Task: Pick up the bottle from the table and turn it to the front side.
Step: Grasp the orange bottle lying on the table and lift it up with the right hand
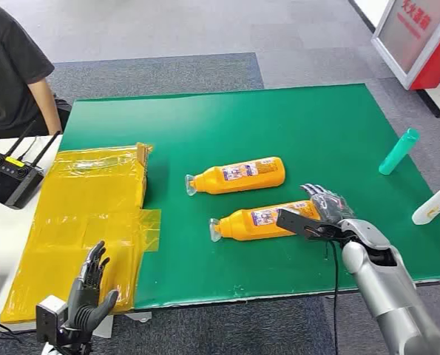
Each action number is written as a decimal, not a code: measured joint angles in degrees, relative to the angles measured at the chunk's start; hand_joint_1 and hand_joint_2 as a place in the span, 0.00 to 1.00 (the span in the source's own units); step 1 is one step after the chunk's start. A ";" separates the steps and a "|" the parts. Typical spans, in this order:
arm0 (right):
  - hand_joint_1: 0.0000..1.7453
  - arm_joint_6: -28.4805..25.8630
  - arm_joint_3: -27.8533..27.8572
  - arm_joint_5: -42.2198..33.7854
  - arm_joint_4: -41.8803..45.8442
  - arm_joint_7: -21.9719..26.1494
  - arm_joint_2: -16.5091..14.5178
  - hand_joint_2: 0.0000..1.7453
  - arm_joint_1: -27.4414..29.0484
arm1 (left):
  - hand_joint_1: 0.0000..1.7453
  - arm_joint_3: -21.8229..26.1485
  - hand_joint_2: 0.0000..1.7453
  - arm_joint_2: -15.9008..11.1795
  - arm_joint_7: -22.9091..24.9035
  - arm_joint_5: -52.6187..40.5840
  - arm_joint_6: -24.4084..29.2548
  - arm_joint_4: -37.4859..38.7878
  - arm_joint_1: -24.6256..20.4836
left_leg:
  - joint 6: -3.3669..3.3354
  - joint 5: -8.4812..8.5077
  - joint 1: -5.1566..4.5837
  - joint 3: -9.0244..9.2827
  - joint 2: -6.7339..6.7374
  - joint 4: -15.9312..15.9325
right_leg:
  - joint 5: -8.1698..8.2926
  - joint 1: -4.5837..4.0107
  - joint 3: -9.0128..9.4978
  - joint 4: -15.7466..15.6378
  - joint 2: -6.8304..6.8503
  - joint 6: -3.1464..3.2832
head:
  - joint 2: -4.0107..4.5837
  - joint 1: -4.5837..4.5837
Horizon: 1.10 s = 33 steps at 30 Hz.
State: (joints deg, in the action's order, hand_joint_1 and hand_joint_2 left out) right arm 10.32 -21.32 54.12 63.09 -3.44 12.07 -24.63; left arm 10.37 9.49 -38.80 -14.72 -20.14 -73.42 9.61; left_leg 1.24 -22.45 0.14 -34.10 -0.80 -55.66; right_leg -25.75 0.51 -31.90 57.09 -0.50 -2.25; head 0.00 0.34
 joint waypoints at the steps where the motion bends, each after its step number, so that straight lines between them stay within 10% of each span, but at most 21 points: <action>1: 0.00 0.15 -0.37 -0.08 -0.65 0.05 0.00 1.00 -0.35 | 0.00 -0.11 1.00 -0.04 0.00 0.07 0.13 0.07 -0.04 | 0.00 0.00 0.00 0.00 0.00 0.00 | 0.00 0.00 0.00 0.00 0.00 0.00 | 0.00 0.00; 10: 0.02 2.98 -6.88 -1.27 -10.24 0.53 -0.62 1.00 -6.24 | 0.00 -2.02 1.00 -0.81 0.00 1.14 1.32 1.21 -0.75 | 0.00 0.00 0.00 0.00 0.00 0.00 | 0.00 0.00 -0.02 0.00 0.00 0.00 | 0.00 0.00; 14: 0.97 4.41 -9.93 -2.01 -14.61 1.04 -0.86 1.00 -9.11 | 0.00 -2.77 1.00 -1.08 0.00 1.40 1.59 1.84 -1.15 | 0.00 0.00 0.01 0.05 0.00 0.00 | 0.00 0.00 0.02 0.00 -0.01 0.00 | 0.00 0.01; 15: 1.00 4.54 -10.51 -2.17 -15.42 1.22 -0.87 1.00 -9.61 | 0.00 -2.87 1.00 -1.16 0.00 1.42 1.60 1.98 -1.22 | 0.00 0.00 0.01 0.07 0.00 0.00 | 0.00 0.00 0.04 0.00 -0.01 0.00 | 0.00 0.01; 33: 1.00 -2.71 -12.49 -7.24 -10.12 1.78 1.15 1.00 -4.87 | 0.00 -2.81 1.00 -1.93 0.01 2.25 0.96 3.07 -0.45 | 0.04 0.06 0.01 0.14 0.00 0.00 | 0.09 0.00 0.10 0.00 0.00 0.03 | 0.00 0.00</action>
State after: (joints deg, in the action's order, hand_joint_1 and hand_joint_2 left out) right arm 7.61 -33.81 46.88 52.97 -1.67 13.22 -29.50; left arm 7.56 7.55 -38.79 -12.47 -19.18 -70.35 9.16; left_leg 1.28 -22.39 0.15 -33.96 -0.81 -55.66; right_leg -25.67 0.50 -31.81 57.09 -0.50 -2.23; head 0.00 0.34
